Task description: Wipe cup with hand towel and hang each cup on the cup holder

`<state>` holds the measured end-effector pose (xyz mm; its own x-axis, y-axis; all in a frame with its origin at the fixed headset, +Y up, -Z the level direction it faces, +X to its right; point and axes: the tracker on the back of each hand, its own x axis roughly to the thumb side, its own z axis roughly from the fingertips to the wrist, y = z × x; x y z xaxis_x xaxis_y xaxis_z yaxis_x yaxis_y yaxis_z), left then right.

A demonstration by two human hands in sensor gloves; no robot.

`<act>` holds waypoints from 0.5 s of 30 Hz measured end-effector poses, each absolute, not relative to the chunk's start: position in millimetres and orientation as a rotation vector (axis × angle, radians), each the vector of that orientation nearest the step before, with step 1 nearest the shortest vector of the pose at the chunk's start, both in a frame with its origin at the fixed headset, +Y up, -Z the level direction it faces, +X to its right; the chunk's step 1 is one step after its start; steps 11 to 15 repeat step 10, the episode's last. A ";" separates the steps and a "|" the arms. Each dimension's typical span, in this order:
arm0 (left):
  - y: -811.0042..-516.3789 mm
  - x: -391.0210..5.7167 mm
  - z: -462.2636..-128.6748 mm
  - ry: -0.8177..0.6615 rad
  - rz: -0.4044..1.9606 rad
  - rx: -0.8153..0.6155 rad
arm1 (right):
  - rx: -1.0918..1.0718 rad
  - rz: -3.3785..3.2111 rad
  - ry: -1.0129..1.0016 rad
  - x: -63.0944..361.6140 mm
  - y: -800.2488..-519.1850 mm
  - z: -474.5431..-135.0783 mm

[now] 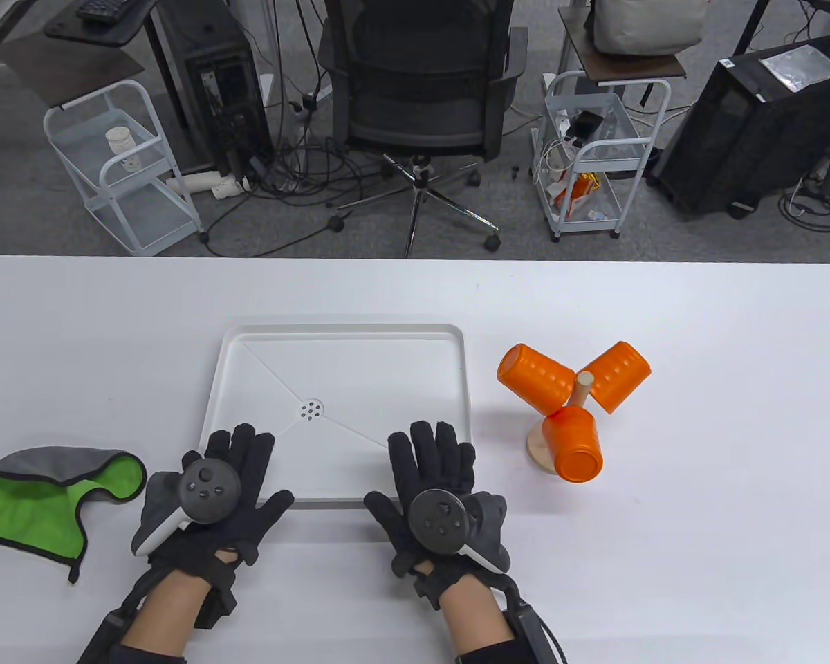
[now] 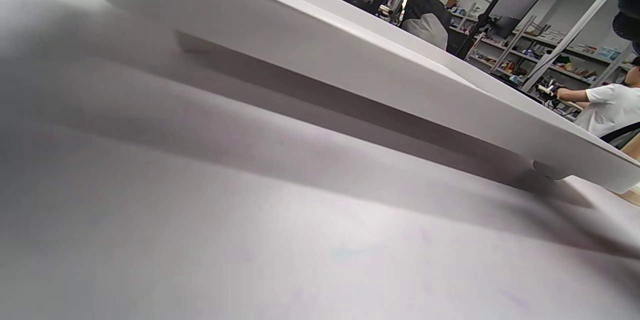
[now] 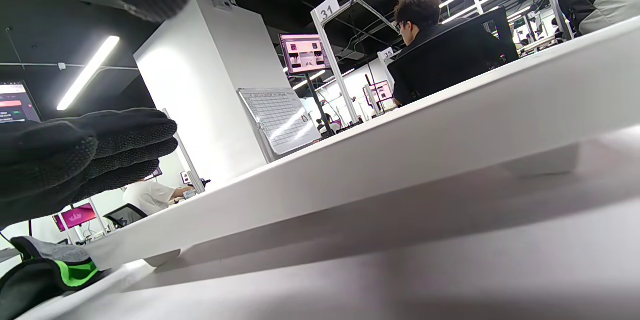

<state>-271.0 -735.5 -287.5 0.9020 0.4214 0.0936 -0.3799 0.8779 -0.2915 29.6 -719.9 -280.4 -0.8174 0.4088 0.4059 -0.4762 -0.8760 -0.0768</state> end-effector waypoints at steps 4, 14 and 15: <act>-737.3 -273.0 -287.9 -0.143 0.428 -0.273 | 0.529 2.614 -0.232 28.3 -720.7 -280.5; -737.8 -273.4 -287.9 -0.137 0.457 -0.286 | 0.526 2.620 -0.226 28.2 -720.8 -280.7; -737.8 -273.4 -287.9 -0.137 0.457 -0.286 | 0.526 2.620 -0.226 28.2 -720.8 -280.7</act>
